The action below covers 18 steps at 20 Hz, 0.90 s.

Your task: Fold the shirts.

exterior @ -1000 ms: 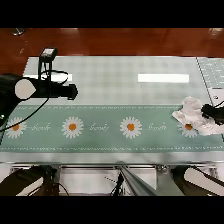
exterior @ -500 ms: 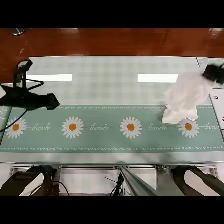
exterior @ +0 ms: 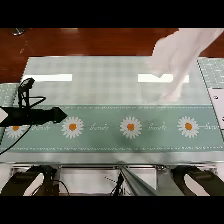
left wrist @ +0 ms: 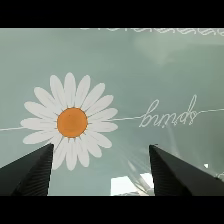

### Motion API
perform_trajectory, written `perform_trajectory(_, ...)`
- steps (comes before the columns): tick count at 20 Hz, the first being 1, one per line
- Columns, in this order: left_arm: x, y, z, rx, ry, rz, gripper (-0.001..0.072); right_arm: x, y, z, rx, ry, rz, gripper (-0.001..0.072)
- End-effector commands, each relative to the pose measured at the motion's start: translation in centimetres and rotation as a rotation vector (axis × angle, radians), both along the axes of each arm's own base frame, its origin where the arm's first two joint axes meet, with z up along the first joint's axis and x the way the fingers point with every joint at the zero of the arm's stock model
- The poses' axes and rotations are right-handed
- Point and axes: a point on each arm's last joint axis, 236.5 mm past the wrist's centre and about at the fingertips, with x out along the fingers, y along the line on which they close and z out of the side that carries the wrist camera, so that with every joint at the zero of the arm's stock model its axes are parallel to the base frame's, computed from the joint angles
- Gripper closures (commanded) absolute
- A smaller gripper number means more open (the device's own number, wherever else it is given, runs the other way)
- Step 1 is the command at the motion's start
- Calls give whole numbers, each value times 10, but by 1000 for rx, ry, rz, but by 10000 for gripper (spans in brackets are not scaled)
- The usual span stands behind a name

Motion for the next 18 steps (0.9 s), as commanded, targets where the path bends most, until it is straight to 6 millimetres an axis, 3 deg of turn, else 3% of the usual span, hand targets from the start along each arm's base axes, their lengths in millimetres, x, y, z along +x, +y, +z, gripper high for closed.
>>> perform_trajectory(1,-2,-2,-2,-10,2,2,6,-21,50,-13,-24,74,156,678)
perform_trajectory(2,-2,-2,-2,-11,2,1,7,-23,66,-37,-55,153,209,678)
perform_trajectory(5,-2,-7,0,-30,-4,-14,6,-35,121,-142,-139,445,372,678)
perform_trajectory(9,-2,-9,0,-40,-1,-12,6,-55,204,-264,-127,660,489,678)
perform_trajectory(13,-2,-9,0,-40,-1,-12,6,-83,281,-344,-44,848,591,677)
perform_trajectory(15,-2,-9,0,-40,-1,-12,6,-91,297,-372,-56,901,607,677)
perform_trajectory(16,-2,-9,0,-40,0,-13,6,-92,296,-380,-56,929,603,601)
perform_trajectory(17,-2,-9,0,-40,0,-13,6,-88,291,-380,-51,942,595,265)
perform_trajectory(18,-3,-9,0,-40,2,-14,6,-83,279,-374,-71,942,604,94)
